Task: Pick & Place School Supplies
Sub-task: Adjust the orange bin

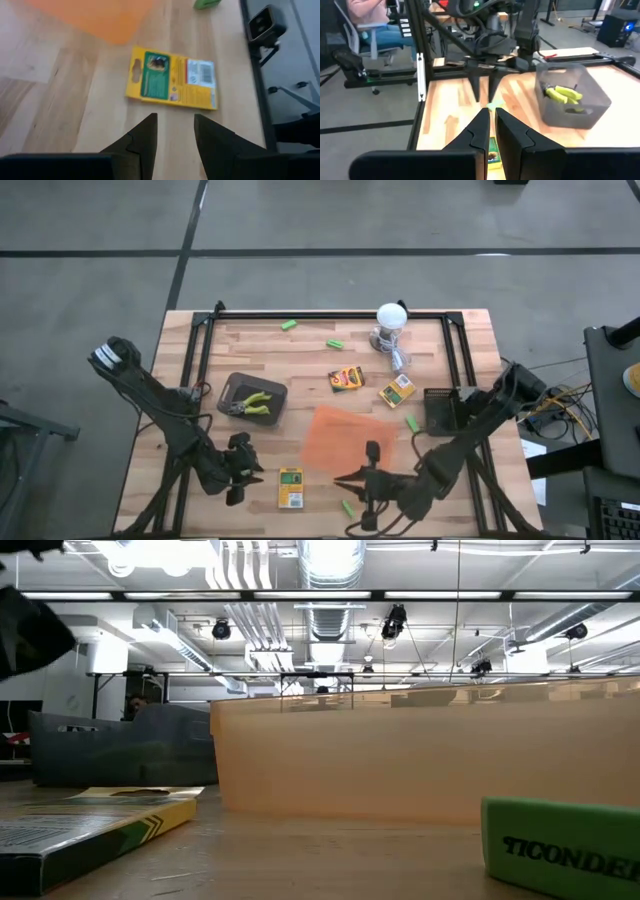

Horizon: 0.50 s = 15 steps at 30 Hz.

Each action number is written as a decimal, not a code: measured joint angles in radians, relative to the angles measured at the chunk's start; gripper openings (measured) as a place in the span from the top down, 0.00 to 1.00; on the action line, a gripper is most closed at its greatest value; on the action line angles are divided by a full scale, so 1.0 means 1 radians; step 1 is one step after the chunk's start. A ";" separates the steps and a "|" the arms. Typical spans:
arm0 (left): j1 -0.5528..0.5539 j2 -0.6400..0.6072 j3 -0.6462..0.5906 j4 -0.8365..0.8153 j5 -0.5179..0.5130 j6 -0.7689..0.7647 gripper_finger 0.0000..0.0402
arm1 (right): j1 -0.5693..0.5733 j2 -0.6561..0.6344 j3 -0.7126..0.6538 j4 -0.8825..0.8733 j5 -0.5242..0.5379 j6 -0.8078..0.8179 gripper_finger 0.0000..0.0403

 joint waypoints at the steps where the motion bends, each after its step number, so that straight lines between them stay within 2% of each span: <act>1: 0.000 0.000 -0.014 0.005 0.000 0.000 0.67 | 0.000 0.018 0.000 0.016 0.000 0.004 0.93; 8: 0.000 0.000 -0.045 0.011 0.003 0.025 0.67 | 0.000 0.163 -0.004 0.137 0.002 0.134 0.93; 15: 0.000 0.000 -0.047 0.013 0.001 0.137 0.67 | 0.000 0.298 0.004 0.197 0.000 0.307 0.93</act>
